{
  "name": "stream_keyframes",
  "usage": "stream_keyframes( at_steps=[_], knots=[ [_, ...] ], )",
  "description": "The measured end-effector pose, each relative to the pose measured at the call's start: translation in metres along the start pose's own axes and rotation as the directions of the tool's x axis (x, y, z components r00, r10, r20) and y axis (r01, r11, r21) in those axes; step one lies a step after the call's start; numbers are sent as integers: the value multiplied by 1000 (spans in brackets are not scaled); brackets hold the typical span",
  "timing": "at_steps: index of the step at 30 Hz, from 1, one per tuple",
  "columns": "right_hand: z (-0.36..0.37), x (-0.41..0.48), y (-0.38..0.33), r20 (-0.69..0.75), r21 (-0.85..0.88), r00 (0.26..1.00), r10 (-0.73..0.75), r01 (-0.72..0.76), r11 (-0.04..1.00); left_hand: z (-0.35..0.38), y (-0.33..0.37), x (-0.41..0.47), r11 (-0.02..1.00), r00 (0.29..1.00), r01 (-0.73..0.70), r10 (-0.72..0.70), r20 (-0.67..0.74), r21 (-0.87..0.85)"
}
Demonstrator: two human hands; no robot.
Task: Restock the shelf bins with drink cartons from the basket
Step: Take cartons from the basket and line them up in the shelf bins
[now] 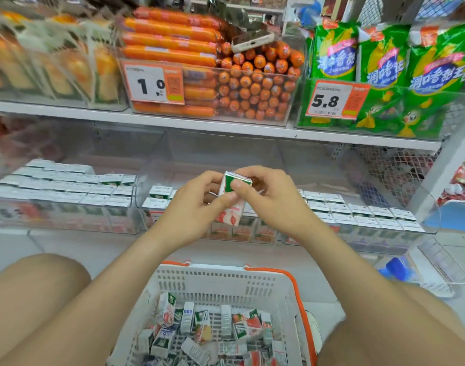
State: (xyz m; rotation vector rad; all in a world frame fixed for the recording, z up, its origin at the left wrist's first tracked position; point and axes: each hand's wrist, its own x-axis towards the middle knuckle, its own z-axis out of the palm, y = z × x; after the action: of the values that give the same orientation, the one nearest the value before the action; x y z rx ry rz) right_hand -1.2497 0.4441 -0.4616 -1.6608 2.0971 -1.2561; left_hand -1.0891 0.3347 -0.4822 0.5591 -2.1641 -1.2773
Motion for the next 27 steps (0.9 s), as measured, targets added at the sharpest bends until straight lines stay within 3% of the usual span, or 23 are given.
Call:
stream_keyframes(
  at_steps=[6, 8, 11, 14, 17, 19, 24, 27],
  knots=[
    [59, 28, -44, -68, 201, 997, 41, -26, 979, -83, -16, -26, 918, 997, -65, 49, 51, 391],
    [77, 39, -61, -88, 174, 995, 35, -19, 985, -113, -19, -27, 803, 998, -68, 44, 55, 593],
    [118, 64, -95, -110, 78, 992, -57, 66, 995, -167, -37, -33, 610, 999, 37, -47, -10, 792],
    [159, 94, -120, -36, -51, 979, -200, 198, 979, -208, -63, -40, 512, 972, 188, -221, -83, 838],
    [199, 126, -133, 122, -205, 956, -267, 288, 935, -235, -93, -44, 348, 871, 305, -478, -112, 887],
    [224, 147, -134, 189, -280, 944, -269, 315, 907, -241, -108, -45, 298, 803, 331, -588, -101, 895],
    [273, 194, -124, 231, -545, 942, -244, 333, 770, -234, -127, -46, 267, 798, 319, -594, -105, 909],
    [291, 212, -128, 207, -563, 960, -190, 276, 779, -236, -132, -50, 255, 821, 298, -560, -111, 920]
  ],
)
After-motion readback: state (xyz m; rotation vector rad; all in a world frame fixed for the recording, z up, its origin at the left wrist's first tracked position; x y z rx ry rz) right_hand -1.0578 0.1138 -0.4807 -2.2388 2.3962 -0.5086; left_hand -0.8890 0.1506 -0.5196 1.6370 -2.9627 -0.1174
